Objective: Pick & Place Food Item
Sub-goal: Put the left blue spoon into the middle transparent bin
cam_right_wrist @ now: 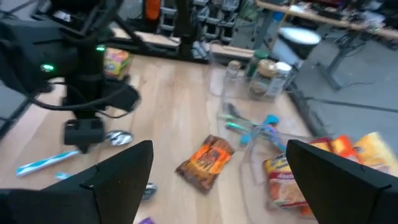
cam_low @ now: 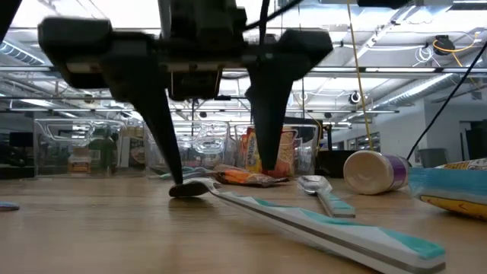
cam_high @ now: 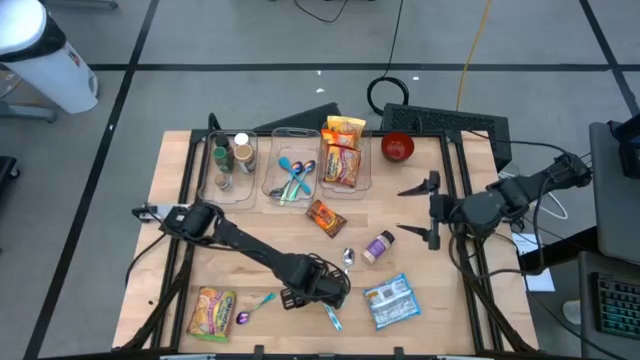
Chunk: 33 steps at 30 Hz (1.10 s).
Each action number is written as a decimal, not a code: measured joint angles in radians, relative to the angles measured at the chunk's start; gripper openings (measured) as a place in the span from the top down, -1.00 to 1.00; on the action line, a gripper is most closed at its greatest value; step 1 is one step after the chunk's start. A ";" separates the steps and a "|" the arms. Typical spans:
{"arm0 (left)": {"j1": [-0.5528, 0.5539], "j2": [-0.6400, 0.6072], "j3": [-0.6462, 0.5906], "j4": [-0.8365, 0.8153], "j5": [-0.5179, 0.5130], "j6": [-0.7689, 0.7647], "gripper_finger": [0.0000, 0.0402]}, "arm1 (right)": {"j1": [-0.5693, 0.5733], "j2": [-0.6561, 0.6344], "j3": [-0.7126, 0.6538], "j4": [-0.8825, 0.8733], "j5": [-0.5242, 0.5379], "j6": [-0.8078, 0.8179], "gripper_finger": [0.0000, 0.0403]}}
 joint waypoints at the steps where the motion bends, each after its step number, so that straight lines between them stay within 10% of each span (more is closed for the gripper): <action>1: 0.001 0.004 0.000 -0.002 -0.001 0.000 -0.45 | 0.000 0.000 -0.008 0.003 -0.009 0.006 -0.81; 24: 0.042 0.046 -0.005 -0.007 0.049 0.028 -0.43 | 0.000 -0.002 -0.031 0.036 -0.027 0.012 -0.81; 33: 0.041 0.046 -0.007 -0.024 0.082 0.037 0.05 | 0.000 -0.002 -0.031 0.037 -0.049 0.012 -0.81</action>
